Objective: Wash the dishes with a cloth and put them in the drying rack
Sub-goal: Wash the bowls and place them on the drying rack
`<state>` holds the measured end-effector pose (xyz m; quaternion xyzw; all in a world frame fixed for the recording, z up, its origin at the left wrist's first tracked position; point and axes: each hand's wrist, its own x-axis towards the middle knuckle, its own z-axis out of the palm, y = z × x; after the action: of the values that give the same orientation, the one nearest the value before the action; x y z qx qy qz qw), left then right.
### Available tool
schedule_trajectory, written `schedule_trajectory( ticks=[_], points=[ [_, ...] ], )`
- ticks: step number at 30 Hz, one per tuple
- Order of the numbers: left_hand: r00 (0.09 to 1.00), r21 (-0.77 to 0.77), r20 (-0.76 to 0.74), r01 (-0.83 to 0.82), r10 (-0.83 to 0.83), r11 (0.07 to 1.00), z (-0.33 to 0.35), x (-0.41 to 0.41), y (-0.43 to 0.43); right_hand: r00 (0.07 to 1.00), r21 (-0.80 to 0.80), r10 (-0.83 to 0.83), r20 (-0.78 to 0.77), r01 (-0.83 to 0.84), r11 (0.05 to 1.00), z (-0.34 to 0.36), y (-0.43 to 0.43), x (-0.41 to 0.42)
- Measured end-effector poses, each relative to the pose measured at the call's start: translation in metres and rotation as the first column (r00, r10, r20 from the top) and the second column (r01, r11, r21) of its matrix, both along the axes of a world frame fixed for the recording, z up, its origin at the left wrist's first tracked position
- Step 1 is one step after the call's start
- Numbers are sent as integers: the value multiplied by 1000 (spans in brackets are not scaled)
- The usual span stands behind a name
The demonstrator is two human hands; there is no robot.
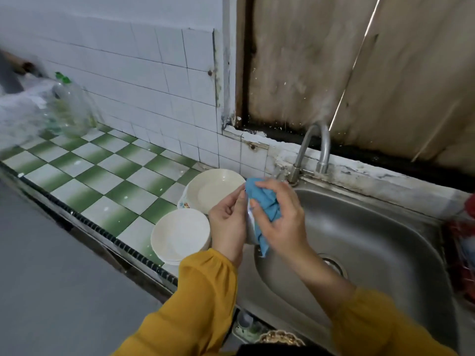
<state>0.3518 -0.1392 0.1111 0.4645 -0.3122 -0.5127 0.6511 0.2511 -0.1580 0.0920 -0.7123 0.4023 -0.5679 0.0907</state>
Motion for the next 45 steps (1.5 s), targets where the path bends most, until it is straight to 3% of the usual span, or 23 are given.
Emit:
schedule_trajectory(
  ticks=[1,3,4,5,10,13,16,23,26,28,32,33,35,37,38,40,42,43,45],
  points=[
    [1000,-25,4,23,-23,999,6,-11,4,989,83,-102,110,93,992,6,-3,-16],
    [997,-50,19,71,-70,996,14,-36,11,888,375,-261,379,111,920,19,-11,-50],
    [995,-56,31,94,-92,994,17,-48,13,829,445,-301,472,70,893,25,-10,-62],
    [993,-58,32,112,-110,992,21,-59,16,818,434,-326,473,105,895,28,-5,-70],
    [987,-41,-10,163,-163,986,32,-111,30,881,41,-349,319,355,934,20,49,-98],
    [987,50,-104,125,-120,991,35,-134,36,943,-252,-334,5,324,912,-12,70,-135],
    [987,124,-154,74,-55,990,36,-152,42,954,-184,-296,45,299,936,-27,91,-159],
    [993,59,-119,-15,22,998,36,-197,61,945,37,-299,130,296,954,18,107,-188],
    [984,119,-160,-55,74,991,35,-203,63,965,-56,-240,-101,236,970,14,114,-205],
    [980,153,-179,-57,85,987,33,-209,65,952,-84,-265,-155,255,963,11,113,-222],
    [982,184,-169,-51,82,982,28,-231,78,917,-38,-381,118,388,921,18,106,-236],
    [979,205,-185,-52,91,977,27,-235,79,931,-78,-353,93,360,930,17,107,-235],
    [959,257,-259,-43,112,965,29,-238,82,956,-239,-272,-110,241,941,7,113,-232],
    [936,302,-330,-18,122,953,34,-235,81,914,-369,-260,-312,135,920,-6,113,-236],
    [928,315,-352,-5,121,949,36,-235,81,897,-395,-287,-337,142,908,-10,112,-239],
    [925,325,-364,14,112,946,39,-237,83,931,-358,-290,-220,200,912,-13,110,-242],
    [931,320,-350,14,104,947,38,-243,86,966,-194,-234,108,251,948,-5,110,-239],
    [937,311,-334,6,103,950,37,-246,87,915,-52,-251,316,281,958,4,110,-235],
    [958,265,-271,-18,93,964,33,-248,89,666,299,-335,666,173,938,20,102,-235]
  ],
)
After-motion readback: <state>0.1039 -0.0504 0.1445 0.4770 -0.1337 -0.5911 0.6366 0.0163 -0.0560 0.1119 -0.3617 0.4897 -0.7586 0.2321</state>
